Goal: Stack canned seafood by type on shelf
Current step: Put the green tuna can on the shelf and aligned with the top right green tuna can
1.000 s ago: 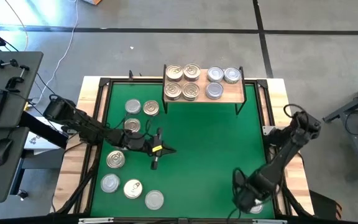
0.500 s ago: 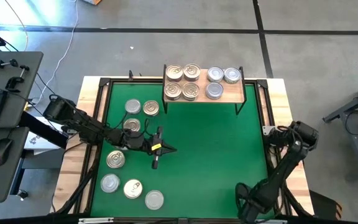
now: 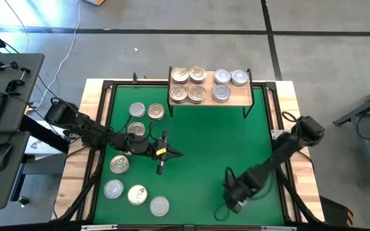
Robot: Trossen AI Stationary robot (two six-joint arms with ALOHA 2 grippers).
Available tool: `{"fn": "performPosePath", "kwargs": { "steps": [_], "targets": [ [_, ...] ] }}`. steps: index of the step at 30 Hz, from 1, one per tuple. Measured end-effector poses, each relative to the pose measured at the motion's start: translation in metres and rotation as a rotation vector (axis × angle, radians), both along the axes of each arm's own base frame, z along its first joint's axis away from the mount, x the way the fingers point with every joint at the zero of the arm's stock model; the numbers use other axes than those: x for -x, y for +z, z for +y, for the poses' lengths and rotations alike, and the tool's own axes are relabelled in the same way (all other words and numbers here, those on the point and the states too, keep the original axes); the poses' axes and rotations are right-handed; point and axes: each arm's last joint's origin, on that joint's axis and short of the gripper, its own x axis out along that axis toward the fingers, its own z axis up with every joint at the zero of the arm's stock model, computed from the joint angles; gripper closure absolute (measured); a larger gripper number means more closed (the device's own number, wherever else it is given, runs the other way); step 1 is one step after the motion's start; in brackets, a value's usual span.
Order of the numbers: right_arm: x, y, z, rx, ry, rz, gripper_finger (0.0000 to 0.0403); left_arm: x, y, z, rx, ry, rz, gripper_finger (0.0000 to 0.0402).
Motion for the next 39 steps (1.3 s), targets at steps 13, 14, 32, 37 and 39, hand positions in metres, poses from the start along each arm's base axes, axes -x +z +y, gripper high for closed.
{"fn": "performPosePath", "kwargs": {
  "steps": [13, 14, 32, 37, 39],
  "targets": [
    [-0.074, 0.0, -0.073, 0.163, 0.125, -0.45, 0.0403, 0.0, 0.0, 0.0, -0.001, 0.0, 0.002, 0.0401],
    [-0.078, 0.001, -0.075, 0.164, 0.153, -0.485, 0.0403, 0.0, 0.0, 0.0, 0.001, 0.0, 0.002, 0.0401],
    [-0.002, 0.055, -0.025, 0.607, 0.123, -0.619, 0.0394, 0.007, -0.017, -0.007, 0.077, -0.01, 0.192, 0.0401],
    [0.017, 0.053, -0.01, 0.563, 0.129, -0.587, 0.0326, 0.013, -0.028, -0.011, 0.157, -0.108, 0.344, 0.0402],
    [0.02, 0.047, -0.007, 0.558, 0.172, -0.608, 0.0281, 0.013, -0.033, -0.014, 0.19, -0.124, 0.375, 0.0402]
  ]
}}
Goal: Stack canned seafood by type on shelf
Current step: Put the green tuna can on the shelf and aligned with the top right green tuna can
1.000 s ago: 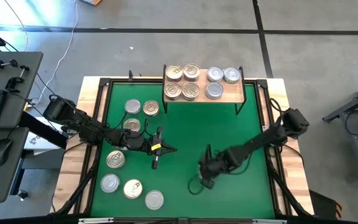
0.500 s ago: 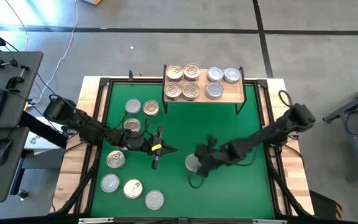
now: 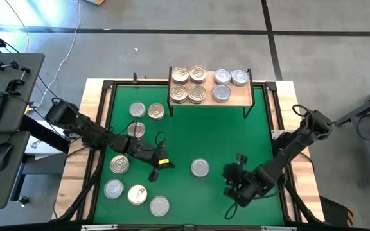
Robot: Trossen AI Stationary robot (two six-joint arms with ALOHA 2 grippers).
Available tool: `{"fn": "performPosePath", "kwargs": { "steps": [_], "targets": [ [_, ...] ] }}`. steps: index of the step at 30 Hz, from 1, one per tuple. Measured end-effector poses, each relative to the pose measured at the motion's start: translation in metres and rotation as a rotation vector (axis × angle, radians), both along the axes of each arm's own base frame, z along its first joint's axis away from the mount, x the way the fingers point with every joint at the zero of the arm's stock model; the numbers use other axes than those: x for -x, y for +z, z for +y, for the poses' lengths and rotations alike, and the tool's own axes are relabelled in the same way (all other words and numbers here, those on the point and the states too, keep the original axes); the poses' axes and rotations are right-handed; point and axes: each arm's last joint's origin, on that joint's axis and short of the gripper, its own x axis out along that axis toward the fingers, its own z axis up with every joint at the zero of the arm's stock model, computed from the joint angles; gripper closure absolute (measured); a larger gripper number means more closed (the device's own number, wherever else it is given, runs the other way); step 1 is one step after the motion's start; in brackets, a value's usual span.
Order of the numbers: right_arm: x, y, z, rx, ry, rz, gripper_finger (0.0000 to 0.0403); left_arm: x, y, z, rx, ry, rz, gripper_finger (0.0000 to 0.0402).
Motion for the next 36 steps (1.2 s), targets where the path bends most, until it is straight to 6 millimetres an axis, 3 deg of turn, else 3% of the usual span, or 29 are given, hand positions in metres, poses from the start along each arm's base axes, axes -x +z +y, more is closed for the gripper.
{"fn": "performPosePath", "kwargs": {
  "steps": [3, 7, 10, 14, 18, 23, 28, 36],
  "targets": [
    [0.008, -0.029, -0.005, 0.013, 0.054, 0.0, 0.021, -0.002, -0.009, -0.004, 0.048, -0.007, 0.033, 0.0402],
    [0.007, -0.067, -0.023, -0.037, 0.133, -0.15, 0.0125, -0.008, -0.027, -0.009, 0.116, 0.006, 0.068, 0.0402],
    [0.007, -0.085, -0.041, -0.041, 0.181, -0.281, 0.0079, -0.015, -0.041, -0.01, 0.153, 0.028, 0.067, 0.0402],
    [0.007, -0.101, -0.064, -0.036, 0.204, -0.332, 0.004, -0.034, -0.051, -0.009, 0.17, 0.058, 0.056, 0.0402],
    [0.0, -0.11, -0.073, -0.024, 0.242, -0.318, 0.0026, -0.058, -0.055, -0.001, 0.185, 0.094, 0.049, 0.0402],
    [-0.024, -0.118, -0.069, 0.004, 0.329, -0.345, 0.0024, -0.082, -0.059, 0.01, 0.225, 0.049, 0.047, 0.0402],
    [-0.043, -0.124, -0.065, 0.052, 0.349, -0.389, 0.0024, -0.091, -0.068, 0.016, 0.261, -0.04, 0.09, 0.0401],
    [-0.05, -0.132, -0.068, 0.047, 0.255, -0.475, 0.0038, -0.096, -0.069, 0.019, 0.218, -0.075, 0.07, 0.0402]
  ]
}}
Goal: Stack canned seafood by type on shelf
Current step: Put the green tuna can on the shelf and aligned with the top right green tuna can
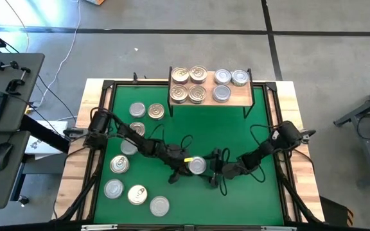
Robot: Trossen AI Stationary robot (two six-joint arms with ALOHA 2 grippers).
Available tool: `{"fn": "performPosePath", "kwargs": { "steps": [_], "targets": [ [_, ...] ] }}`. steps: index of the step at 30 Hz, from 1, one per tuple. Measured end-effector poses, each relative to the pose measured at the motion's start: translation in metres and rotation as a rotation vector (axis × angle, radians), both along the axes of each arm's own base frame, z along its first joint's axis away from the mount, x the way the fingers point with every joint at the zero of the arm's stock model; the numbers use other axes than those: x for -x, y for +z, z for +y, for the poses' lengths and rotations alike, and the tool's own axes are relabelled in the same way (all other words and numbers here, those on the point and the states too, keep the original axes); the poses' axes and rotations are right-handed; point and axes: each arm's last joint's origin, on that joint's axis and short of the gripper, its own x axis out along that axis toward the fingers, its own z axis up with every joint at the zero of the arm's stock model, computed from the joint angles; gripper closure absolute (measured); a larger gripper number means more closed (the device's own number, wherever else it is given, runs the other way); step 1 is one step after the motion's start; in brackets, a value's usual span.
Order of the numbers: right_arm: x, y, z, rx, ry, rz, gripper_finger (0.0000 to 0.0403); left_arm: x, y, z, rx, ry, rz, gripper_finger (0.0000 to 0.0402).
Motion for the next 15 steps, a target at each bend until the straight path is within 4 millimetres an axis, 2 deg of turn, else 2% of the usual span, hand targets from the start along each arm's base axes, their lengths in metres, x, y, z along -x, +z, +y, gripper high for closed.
{"fn": "performPosePath", "kwargs": {
  "steps": [6, 15],
  "targets": [
    [0.007, -0.005, 0.004, -0.045, -0.096, -0.017, 0.0086, 0.001, 0.005, 0.001, -0.038, 0.028, 0.044, 0.0402],
    [0.028, -0.002, 0.018, -0.101, -0.149, 0.018, 0.0115, 0.022, 0.026, -0.006, -0.135, 0.038, 0.219, 0.0402]
  ]
}}
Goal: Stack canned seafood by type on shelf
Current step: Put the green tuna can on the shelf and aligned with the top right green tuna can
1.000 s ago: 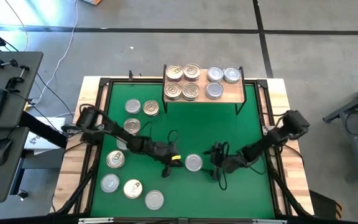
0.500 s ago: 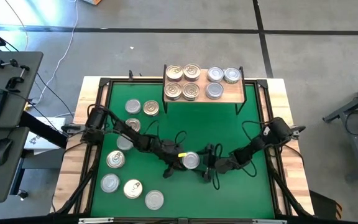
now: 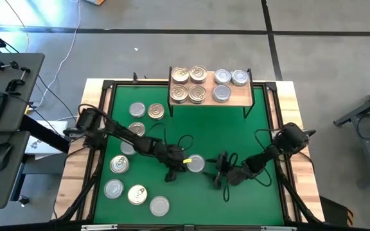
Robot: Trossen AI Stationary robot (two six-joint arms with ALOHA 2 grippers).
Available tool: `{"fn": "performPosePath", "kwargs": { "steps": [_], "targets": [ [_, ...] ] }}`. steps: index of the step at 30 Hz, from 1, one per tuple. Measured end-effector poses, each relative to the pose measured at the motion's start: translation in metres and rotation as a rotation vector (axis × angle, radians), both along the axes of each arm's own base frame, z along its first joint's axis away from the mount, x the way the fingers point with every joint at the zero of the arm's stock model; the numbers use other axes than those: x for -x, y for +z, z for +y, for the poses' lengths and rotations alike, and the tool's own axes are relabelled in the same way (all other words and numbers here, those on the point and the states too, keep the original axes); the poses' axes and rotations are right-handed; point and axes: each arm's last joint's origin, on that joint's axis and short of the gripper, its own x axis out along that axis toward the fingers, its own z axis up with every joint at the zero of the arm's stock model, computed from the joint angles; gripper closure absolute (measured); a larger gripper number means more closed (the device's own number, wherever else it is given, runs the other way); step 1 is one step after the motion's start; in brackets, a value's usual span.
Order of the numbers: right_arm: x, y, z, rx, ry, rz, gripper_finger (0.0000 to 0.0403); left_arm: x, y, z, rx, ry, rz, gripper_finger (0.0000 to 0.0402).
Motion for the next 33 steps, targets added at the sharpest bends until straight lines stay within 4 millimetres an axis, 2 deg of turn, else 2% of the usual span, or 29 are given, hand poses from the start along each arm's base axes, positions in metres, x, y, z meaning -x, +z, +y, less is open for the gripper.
{"fn": "performPosePath", "kwargs": {
  "steps": [4, 10, 15, 22, 26, 33],
  "targets": [
    [0.001, 0.004, -0.001, -0.006, 0.025, 0.03, 0.012, 0.006, 0.008, 0.002, -0.06, 0.048, 0.031, 0.0402],
    [-0.01, 0.006, -0.013, -0.031, 0.119, 0.068, 0.0117, 0.0, 0.008, 0.009, -0.055, 0.108, -0.013, 0.0402],
    [-0.018, 0.008, -0.023, -0.054, 0.16, 0.082, 0.0081, -0.001, -0.001, 0.012, -0.045, 0.109, 0.005, 0.0402],
    [-0.031, 0.012, -0.026, 0.084, 0.196, 0.094, 0.0017, -0.009, -0.009, 0.013, -0.009, 0.094, -0.054, 0.0402],
    [-0.038, 0.015, -0.03, 0.147, 0.158, 0.087, 0.0009, -0.014, -0.012, 0.014, -0.019, 0.105, -0.086, 0.0402],
    [-0.041, 0.016, -0.037, 0.15, 0.172, 0.085, 0.0008, -0.019, -0.014, 0.013, -0.022, 0.101, -0.104, 0.0402]
  ]
}}
